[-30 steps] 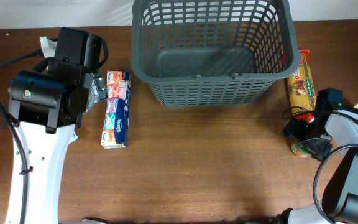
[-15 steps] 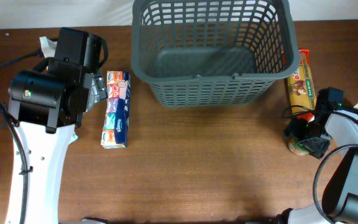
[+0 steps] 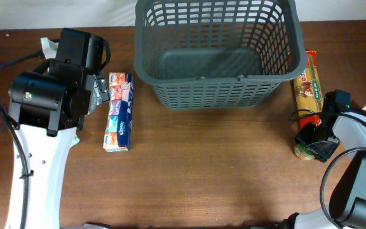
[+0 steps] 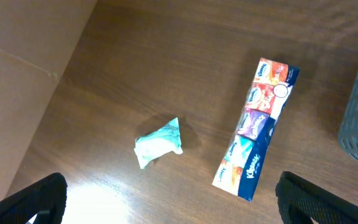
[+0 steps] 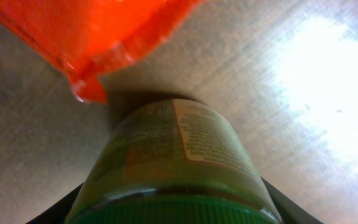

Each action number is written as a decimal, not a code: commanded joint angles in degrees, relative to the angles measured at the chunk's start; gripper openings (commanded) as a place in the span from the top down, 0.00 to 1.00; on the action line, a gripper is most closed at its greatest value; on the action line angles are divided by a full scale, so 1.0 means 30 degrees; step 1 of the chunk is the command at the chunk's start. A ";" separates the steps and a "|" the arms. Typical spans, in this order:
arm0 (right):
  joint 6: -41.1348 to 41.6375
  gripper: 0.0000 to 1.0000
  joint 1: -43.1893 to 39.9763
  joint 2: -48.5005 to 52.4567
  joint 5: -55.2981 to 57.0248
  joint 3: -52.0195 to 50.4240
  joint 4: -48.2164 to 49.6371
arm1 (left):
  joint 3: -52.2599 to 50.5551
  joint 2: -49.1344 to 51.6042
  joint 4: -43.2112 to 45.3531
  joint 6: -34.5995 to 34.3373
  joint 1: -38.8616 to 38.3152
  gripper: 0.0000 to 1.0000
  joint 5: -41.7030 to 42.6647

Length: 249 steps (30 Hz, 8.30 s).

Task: Pack container
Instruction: 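Lower the right gripper onto the green-capped jar and grasp it, then lift the jar and carry it over the grey basket, then lower the jar into the basket and open the right gripper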

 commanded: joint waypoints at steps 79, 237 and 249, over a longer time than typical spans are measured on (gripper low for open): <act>-0.1931 0.96 1.1897 1.0593 0.0488 2.8370 -1.0207 | 0.0051 -0.0117 -0.1027 -0.0248 0.0102 0.00 0.0211; -0.1013 0.09 1.0513 1.1526 -0.1515 2.7226 -1.0367 | 0.0051 -0.0117 -0.1865 -0.0248 0.0102 0.01 0.0197; -0.1370 0.00 0.9952 1.1468 -0.2484 3.9299 -1.4287 | 0.0051 -0.0117 -0.1734 -0.0248 0.0102 0.01 0.0197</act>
